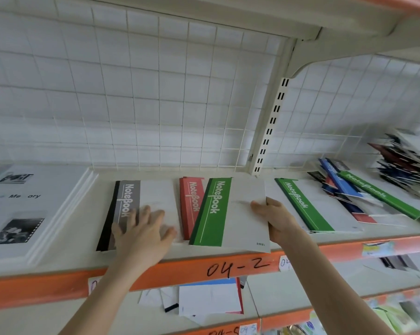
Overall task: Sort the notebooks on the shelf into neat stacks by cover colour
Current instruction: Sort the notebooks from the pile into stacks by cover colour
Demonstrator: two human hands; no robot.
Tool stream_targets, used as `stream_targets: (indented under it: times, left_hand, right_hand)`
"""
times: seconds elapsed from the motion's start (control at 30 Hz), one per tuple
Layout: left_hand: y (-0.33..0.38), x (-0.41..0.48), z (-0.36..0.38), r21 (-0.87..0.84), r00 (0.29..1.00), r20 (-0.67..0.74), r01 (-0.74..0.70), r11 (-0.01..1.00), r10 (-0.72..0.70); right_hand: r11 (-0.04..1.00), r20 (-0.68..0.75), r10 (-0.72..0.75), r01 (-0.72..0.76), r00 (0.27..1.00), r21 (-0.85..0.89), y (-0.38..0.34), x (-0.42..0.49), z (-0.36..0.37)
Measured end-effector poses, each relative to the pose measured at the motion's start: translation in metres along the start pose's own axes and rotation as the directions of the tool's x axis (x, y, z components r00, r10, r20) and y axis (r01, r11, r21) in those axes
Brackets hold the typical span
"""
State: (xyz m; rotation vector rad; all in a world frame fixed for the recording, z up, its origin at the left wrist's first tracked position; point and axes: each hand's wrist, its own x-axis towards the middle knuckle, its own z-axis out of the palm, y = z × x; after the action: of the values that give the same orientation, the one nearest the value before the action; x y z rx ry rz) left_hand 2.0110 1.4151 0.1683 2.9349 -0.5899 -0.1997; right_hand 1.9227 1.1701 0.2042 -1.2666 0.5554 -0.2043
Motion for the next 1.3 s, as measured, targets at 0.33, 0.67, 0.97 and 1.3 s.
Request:
stream_targets:
  times: [0.33,0.67,0.97,1.3]
  left_hand:
    - [0.068,0.018,-0.002,-0.053,0.95,-0.289,-0.143,0.988,0.122]
    - [0.165,0.034,0.008,-0.01,0.886,-0.331,-0.349,0.937,0.326]
    - [0.21,0.041,0.038,0.088,0.826,-0.399,-0.398,0.913,0.399]
    - [0.24,0.041,0.041,0.083,0.86,-0.374,-0.342,0.936,0.348]
  right_hand:
    - [0.984,-0.112,0.002,-0.022,0.994,-0.174,-0.024,-0.002,-0.084]
    - [0.318,-0.373,-0.275,-0.282,0.886,-0.905,-0.057,0.019,-0.183]
    - [-0.063,0.069,-0.112,0.063,0.991,-0.996,-0.021,0.021,-0.166]
    - [-0.104,0.141,-0.194,0.122,0.971,-0.987,-0.024,0.051,-0.195]
